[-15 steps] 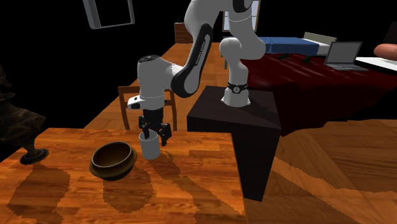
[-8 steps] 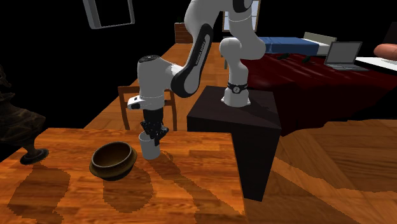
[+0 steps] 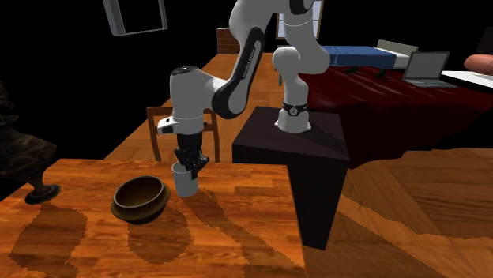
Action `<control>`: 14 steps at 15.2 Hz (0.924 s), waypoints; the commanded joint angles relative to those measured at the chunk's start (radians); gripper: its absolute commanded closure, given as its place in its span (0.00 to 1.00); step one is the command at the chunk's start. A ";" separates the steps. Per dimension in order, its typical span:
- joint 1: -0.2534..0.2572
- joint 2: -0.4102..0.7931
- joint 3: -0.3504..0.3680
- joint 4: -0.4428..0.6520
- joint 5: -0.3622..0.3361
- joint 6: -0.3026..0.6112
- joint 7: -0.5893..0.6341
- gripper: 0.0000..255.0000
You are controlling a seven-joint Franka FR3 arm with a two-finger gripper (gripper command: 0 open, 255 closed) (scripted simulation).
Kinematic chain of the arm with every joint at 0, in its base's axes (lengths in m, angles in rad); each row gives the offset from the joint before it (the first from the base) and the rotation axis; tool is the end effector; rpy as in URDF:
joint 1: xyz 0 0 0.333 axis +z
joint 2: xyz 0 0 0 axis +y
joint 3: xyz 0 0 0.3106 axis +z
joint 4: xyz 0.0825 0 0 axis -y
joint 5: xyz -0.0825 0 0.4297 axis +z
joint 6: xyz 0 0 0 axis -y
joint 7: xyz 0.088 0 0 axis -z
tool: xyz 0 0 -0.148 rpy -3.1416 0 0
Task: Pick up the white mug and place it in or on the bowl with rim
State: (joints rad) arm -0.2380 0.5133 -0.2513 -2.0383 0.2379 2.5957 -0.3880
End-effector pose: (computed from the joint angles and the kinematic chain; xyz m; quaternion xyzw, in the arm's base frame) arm 0.5531 -0.3017 0.1180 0.9906 -0.1324 0.0331 0.0109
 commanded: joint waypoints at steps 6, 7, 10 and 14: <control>0.020 -0.074 -0.025 -0.008 -0.032 -0.064 0.023 1.00; 0.022 -0.084 -0.028 -0.008 -0.037 -0.074 0.027 1.00; 0.029 -0.114 -0.037 -0.007 -0.052 -0.105 0.037 1.00; 0.037 -0.153 -0.049 -0.001 -0.071 -0.147 0.050 1.00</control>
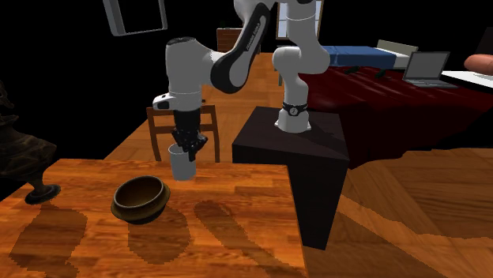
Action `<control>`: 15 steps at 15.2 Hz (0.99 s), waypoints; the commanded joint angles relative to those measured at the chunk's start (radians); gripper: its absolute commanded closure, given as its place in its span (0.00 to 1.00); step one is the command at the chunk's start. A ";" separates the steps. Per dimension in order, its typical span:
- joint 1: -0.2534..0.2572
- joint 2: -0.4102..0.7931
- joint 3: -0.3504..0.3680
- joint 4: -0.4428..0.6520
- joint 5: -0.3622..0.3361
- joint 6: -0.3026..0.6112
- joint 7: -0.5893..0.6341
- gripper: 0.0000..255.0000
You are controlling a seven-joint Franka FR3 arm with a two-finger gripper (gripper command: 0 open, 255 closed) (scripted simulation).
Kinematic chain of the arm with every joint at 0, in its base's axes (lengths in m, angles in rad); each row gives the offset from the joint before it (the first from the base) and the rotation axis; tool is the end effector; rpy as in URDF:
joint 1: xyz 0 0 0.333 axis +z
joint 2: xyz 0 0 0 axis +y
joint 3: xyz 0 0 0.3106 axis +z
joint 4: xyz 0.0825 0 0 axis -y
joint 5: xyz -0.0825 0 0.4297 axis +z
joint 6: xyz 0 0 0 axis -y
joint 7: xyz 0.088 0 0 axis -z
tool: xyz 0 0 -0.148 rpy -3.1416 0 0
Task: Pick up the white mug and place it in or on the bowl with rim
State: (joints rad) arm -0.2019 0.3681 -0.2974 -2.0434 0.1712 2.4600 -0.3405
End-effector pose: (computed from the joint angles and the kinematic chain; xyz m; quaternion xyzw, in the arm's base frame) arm 0.5576 -0.3024 0.1944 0.9906 -0.1325 0.0333 0.0109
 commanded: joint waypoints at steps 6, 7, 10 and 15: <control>0.011 -0.061 -0.016 0.018 -0.032 -0.077 0.021 1.00; 0.013 -0.070 -0.018 0.021 -0.036 -0.088 0.024 1.00; 0.016 -0.094 -0.023 0.032 -0.048 -0.122 0.032 1.00; 0.022 -0.131 -0.030 0.055 -0.067 -0.180 0.045 1.00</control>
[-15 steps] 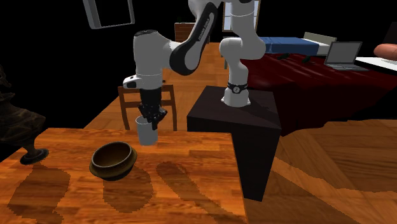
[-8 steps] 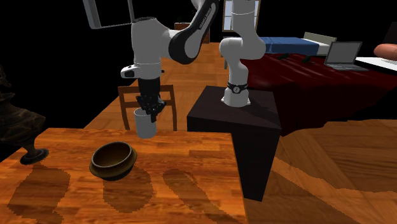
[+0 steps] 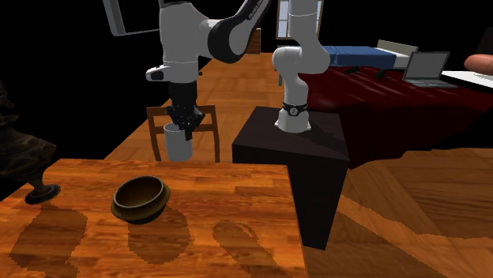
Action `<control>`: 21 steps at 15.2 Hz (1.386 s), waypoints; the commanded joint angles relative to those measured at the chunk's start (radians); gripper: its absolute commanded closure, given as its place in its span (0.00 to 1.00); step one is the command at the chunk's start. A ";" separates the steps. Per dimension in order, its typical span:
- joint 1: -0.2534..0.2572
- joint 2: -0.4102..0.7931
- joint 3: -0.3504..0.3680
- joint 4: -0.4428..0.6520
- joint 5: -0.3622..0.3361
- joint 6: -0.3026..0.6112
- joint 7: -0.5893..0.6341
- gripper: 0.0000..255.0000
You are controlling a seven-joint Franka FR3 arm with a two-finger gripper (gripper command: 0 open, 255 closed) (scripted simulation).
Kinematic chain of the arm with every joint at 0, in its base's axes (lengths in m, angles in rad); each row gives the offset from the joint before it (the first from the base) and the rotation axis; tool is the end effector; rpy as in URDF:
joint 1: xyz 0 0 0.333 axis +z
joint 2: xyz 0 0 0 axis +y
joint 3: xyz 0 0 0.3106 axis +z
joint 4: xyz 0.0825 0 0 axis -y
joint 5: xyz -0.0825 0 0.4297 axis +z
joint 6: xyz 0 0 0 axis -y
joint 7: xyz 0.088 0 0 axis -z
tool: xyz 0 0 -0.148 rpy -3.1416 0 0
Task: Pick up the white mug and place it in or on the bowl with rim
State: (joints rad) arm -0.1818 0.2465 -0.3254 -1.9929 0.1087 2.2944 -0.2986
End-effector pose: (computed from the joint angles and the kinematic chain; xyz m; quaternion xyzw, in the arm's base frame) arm 0.5638 -0.3050 0.2775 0.9906 -0.1325 0.0334 0.0109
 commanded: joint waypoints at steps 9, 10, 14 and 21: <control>-0.074 0.229 0.008 0.437 0.062 -0.220 -0.048 1.00; -0.088 0.270 0.011 0.510 0.071 -0.253 -0.052 1.00; -0.135 0.403 0.023 0.737 0.094 -0.347 -0.059 1.00; -0.133 0.426 0.029 0.679 0.103 -0.268 -0.066 1.00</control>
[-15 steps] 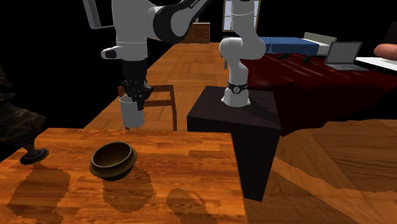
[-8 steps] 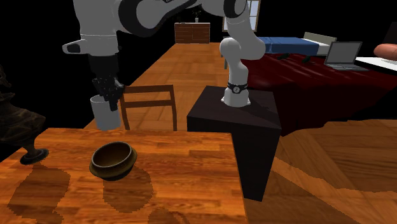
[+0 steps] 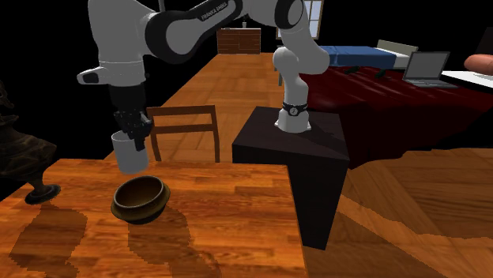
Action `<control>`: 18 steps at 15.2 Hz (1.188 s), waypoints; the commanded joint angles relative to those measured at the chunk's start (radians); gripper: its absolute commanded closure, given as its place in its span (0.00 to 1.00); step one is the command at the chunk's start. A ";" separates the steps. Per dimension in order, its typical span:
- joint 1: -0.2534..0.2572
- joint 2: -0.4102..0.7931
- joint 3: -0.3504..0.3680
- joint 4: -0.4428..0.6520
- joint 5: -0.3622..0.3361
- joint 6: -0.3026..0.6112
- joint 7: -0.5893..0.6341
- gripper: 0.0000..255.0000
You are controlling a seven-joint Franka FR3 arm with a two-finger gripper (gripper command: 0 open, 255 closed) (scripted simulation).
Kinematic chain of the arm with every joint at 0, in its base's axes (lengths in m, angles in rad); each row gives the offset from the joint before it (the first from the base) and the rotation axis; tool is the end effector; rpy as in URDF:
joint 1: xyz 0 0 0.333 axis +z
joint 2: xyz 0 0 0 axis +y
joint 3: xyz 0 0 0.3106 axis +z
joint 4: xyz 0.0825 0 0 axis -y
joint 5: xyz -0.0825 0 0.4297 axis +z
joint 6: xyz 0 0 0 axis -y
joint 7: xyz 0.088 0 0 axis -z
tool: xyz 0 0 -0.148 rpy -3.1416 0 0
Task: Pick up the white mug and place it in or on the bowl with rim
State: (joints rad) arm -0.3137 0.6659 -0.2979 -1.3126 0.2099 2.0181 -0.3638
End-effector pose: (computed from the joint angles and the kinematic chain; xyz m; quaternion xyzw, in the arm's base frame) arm 0.6718 -0.3953 0.3030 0.9906 -0.1324 0.0329 0.0107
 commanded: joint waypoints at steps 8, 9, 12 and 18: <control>-0.002 0.046 0.010 -0.046 0.015 0.091 -0.010 1.00; -0.002 0.051 0.011 -0.051 0.016 0.101 -0.011 1.00; -0.004 0.071 0.015 -0.063 0.022 0.132 -0.015 1.00; -0.004 0.071 0.015 -0.063 0.022 0.132 -0.015 1.00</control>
State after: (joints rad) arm -0.3177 0.7368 -0.2825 -1.3753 0.2320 2.1502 -0.3787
